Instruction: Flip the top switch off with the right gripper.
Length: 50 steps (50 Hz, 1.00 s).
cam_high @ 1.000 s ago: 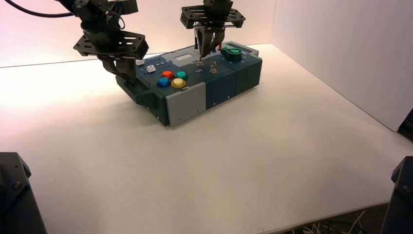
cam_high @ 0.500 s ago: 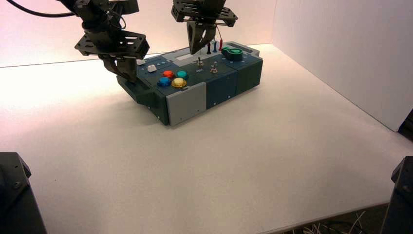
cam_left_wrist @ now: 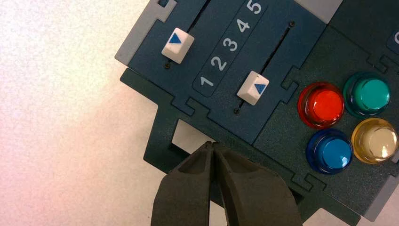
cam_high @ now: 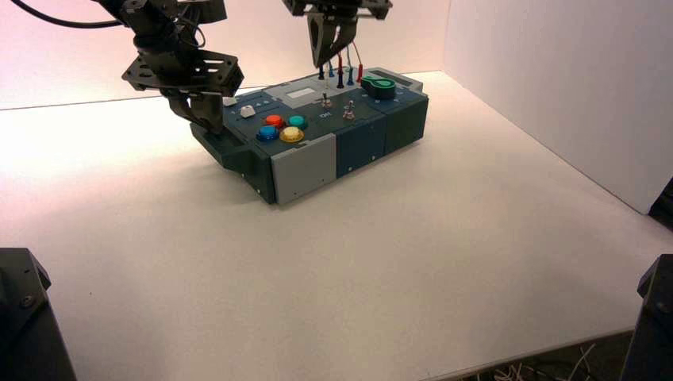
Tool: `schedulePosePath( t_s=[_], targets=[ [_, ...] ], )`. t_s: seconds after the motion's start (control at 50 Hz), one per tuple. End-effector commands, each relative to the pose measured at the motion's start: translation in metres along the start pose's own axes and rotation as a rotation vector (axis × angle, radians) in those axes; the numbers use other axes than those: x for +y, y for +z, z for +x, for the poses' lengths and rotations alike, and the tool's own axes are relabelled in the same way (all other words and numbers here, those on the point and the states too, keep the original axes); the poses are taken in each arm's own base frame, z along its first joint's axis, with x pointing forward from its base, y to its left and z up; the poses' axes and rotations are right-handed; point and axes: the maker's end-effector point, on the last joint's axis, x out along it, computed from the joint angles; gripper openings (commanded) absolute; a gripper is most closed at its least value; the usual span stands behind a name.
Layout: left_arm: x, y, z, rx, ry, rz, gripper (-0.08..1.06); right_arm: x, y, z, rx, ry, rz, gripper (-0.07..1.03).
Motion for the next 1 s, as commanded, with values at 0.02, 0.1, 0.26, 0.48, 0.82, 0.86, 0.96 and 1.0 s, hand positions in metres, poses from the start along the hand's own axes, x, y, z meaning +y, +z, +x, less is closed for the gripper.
schedulePosePath(
  t_s=[0.02, 0.1, 0.26, 0.48, 0.82, 0.86, 0.96, 1.0],
  targets=[
    [0.001, 0.000, 0.007, 0.008, 0.003, 0.002, -0.03, 0.003, 0.025, -0.037, -0.097, -0.003, -0.016, -0.02],
    [0.004, 0.001, 0.007, 0.004, 0.006, -0.004, -0.03, 0.002, 0.025, -0.041, -0.102, -0.008, -0.022, -0.02],
    [0.010, 0.004, 0.004, -0.003, 0.012, -0.010, -0.03, 0.001, 0.022, -0.044, -0.100, -0.016, -0.029, -0.02],
    [0.012, 0.038, -0.013, -0.065, 0.010, 0.011, -0.03, -0.004, 0.013, -0.040, -0.075, -0.022, -0.022, -0.02],
    [0.003, 0.078, -0.053, -0.164, -0.004, 0.041, -0.03, -0.013, 0.003, -0.032, -0.047, -0.030, -0.004, -0.02],
    [0.003, 0.078, -0.054, -0.165, -0.005, 0.041, -0.03, -0.013, 0.003, -0.031, -0.049, -0.031, -0.003, -0.02],
    [0.002, 0.077, -0.058, -0.163, -0.008, 0.041, -0.03, -0.016, 0.003, -0.031, -0.049, -0.033, 0.002, -0.02],
    [0.002, 0.075, -0.059, -0.158, -0.009, 0.042, -0.03, -0.017, 0.002, -0.031, -0.048, -0.034, 0.006, -0.02]
  ],
)
